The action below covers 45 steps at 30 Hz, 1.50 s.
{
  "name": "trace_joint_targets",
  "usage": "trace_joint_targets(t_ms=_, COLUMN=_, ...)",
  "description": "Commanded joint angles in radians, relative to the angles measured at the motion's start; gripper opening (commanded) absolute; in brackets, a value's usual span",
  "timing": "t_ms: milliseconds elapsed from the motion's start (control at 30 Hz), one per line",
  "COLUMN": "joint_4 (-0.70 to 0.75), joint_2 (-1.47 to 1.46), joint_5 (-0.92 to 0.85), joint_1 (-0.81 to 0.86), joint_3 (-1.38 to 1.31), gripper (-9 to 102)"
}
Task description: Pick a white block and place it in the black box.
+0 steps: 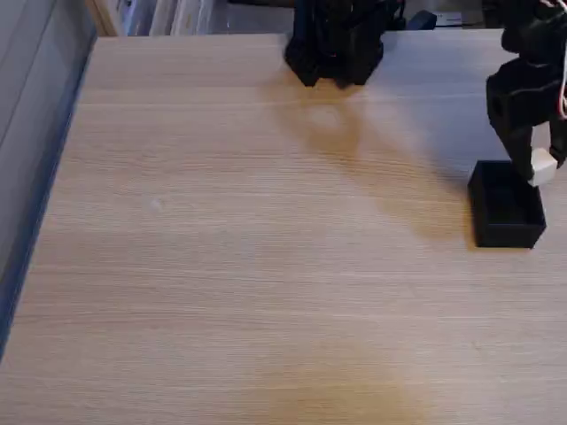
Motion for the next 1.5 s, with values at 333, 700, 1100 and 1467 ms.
trace_joint_targets(t_ms=333, joint_4=-0.008, joint_2=0.275, joint_5=-0.064, joint_1=0.141, joint_3=0.190, gripper=4)
trace_joint_targets(t_ms=700, joint_4=-0.104, joint_2=0.922, joint_5=-0.287, joint_1=0.382, joint_3=0.899, gripper=0)
trace_joint_targets(t_ms=1100, joint_4=0.126, joint_2=1.552, joint_5=-0.512, joint_1=0.632, joint_3=1.506, gripper=0)
trace_joint_targets(t_ms=1467, joint_4=0.201, joint_2=1.689, joint_5=-0.425, joint_1=0.612, joint_3=1.569, gripper=0)
